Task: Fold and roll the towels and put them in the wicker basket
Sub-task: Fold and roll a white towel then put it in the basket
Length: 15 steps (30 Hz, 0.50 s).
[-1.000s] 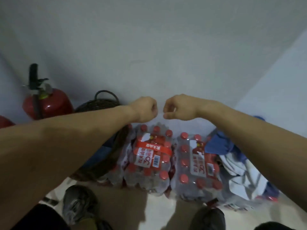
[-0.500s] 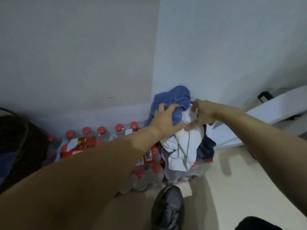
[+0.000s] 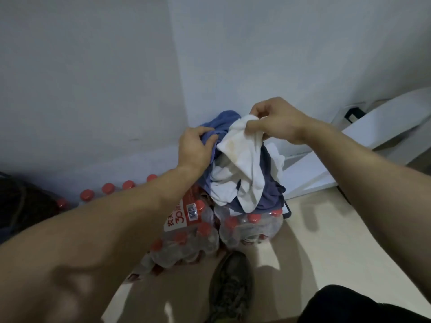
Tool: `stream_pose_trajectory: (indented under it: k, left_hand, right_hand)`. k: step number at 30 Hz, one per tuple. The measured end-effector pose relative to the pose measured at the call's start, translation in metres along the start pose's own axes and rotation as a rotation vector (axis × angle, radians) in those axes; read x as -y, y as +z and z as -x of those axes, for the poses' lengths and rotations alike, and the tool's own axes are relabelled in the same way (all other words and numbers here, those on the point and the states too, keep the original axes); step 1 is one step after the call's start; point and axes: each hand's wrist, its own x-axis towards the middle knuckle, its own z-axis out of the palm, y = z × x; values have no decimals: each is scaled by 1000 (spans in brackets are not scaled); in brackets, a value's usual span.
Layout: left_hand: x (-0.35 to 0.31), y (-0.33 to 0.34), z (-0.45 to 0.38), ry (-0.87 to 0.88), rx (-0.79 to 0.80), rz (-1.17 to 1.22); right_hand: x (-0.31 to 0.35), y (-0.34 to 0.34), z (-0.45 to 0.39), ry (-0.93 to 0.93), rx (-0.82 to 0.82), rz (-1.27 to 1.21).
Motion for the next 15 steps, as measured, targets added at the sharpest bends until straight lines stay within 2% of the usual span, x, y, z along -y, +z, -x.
stream_pose_trajectory:
  k: [2, 4, 6, 8, 9, 12, 15]
  left_hand:
    - [-8, -4, -4, -18, -68, 73]
    - [-17, -3, -6, 13, -60, 103]
    - [-24, 3, -5, 20, 92, 78]
    - [-28, 5, 0, -55, 243, 83]
    - [-29, 4, 3, -117, 261, 130]
    - [-38, -16, 11, -243, 175, 341]
    - [-59, -50, 21, -168, 32, 454]
  right_hand:
    - [16, -9, 8, -43, -42, -200]
    - [30, -18, 15, -111, -116, -335]
    - [40, -23, 18, -167, -198, -420]
    - [46, -24, 19, -188, -256, -426]
    - [49, -23, 20, -190, -272, -404]
    - [59, -19, 22, -187, -277, -371]
    - [80, -17, 24, -187, -291, -333]
